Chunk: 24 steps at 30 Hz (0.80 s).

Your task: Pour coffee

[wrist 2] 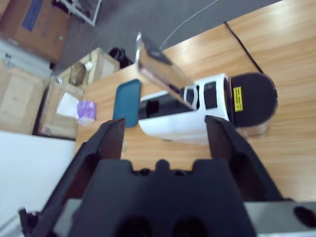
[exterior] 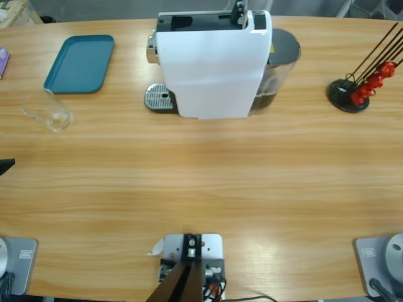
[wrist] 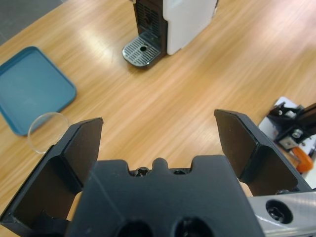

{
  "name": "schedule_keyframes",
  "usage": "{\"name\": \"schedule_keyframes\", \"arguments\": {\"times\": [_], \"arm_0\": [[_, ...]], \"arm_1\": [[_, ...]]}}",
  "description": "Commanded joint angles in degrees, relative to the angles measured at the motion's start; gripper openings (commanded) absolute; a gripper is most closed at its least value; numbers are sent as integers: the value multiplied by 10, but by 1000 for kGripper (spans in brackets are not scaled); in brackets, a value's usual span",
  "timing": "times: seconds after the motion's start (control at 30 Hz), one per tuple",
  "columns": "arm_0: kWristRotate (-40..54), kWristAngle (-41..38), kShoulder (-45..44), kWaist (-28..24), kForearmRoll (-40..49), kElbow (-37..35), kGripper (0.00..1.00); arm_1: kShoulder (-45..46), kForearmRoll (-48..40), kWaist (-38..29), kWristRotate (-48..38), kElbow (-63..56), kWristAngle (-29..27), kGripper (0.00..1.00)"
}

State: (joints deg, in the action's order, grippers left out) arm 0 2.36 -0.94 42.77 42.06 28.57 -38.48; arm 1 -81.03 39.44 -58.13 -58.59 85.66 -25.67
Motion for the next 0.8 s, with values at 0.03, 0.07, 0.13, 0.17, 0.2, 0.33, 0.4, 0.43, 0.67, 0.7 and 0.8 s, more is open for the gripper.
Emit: {"name": "schedule_keyframes", "arguments": {"times": [0.03, 0.07, 0.13, 0.17, 0.2, 0.33, 0.4, 0.43, 0.67, 0.7, 0.8], "arm_0": [[-5, -5, -7, 5, -1, 18, 982], [-5, -5, -7, 5, -2, 18, 982], [-5, -5, -7, 5, -2, 19, 982], [-5, -5, -7, 5, -2, 19, 982], [-5, -5, -8, 5, -2, 19, 982], [-6, -4, -10, 5, -2, 19, 982], [-6, -4, -10, 5, -2, 20, 982], [-6, -4, -10, 5, -2, 20, 982], [-6, -3, -13, 5, -2, 20, 982], [-6, -3, -13, 5, -2, 20, 982], [-6, -3, -13, 5, -2, 20, 982]], "arm_1": [[-77, -102, 91, -6, -16, 60, 198], [-89, -104, 96, -5, -7, 64, 29], [-105, -107, 99, -5, 6, 69, 0], [-110, -107, 99, -6, 6, 71, 0], [-115, -106, 99, -8, 5, 72, 0], [-126, -107, 99, -11, 6, 72, 0], [-131, -112, 99, -11, 11, 74, 0], [-136, -113, 99, -11, 14, 76, 0], [-181, -118, 99, -6, 57, 87, 0], [-185, -118, 96, -6, 62, 88, 0], [-200, -118, 79, -8, 71, 91, 0]]}}
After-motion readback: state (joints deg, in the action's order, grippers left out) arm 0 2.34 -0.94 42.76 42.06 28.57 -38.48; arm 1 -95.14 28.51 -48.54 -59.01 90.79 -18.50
